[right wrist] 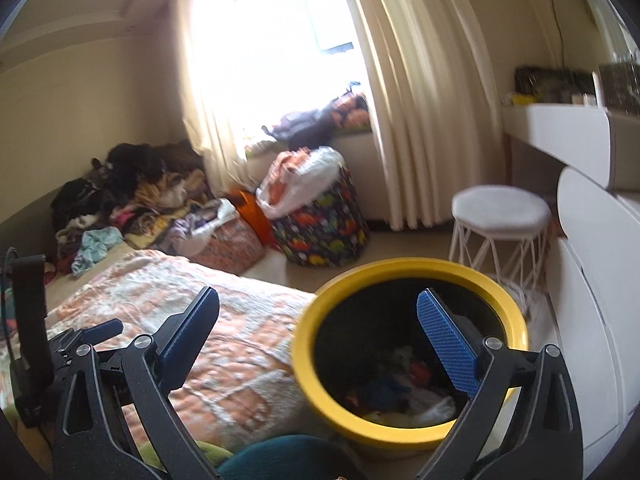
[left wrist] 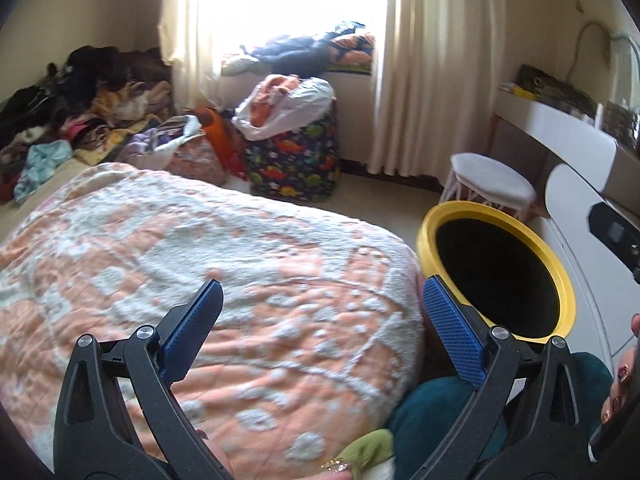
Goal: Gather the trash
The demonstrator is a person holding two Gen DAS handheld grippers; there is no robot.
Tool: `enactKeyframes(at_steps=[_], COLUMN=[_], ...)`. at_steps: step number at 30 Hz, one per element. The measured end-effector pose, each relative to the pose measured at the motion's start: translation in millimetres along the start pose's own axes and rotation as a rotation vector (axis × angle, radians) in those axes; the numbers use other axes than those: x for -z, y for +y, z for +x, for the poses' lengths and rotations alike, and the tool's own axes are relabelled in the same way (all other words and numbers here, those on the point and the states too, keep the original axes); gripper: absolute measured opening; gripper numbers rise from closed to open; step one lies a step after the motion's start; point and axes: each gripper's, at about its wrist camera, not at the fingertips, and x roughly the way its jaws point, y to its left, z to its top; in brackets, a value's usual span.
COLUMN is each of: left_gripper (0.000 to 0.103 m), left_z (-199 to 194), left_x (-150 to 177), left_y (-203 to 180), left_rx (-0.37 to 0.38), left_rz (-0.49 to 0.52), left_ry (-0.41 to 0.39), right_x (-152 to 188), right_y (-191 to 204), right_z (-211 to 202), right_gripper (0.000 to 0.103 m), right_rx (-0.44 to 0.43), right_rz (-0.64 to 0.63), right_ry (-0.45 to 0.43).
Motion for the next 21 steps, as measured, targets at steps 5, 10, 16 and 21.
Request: enactKeyframes(at_steps=[5, 10, 16, 21], left_gripper=[0.092, 0.092, 0.092, 0.092], left_z=[-21.6, -46.4, -64.7, -69.2], left_x=[6.8, 15.7, 24.2, 25.1], left_y=[23.6, 36.9, 41.5, 37.3], left_rx=[-0.025, -0.067, -0.079, -0.060], left_rz=[-0.033, -0.039, -0.068, -0.047], left_ry=[-0.055, -0.138, -0.201, -0.233], right_x=[3.3, 7.7, 19.9, 28.7], right_y=[14.7, 28.2, 40.7, 49.2], right_z=[-12.0, -25.4, -37.9, -42.1], right_gripper=[0.096, 0.096, 0.096, 0.096], right_rx=[-0.034, -0.042, -0.031, -0.004], right_rz=[-0.046, -0.093, -0.115, -0.158], right_ry=[-0.060, -0.123, -0.164, -0.205])
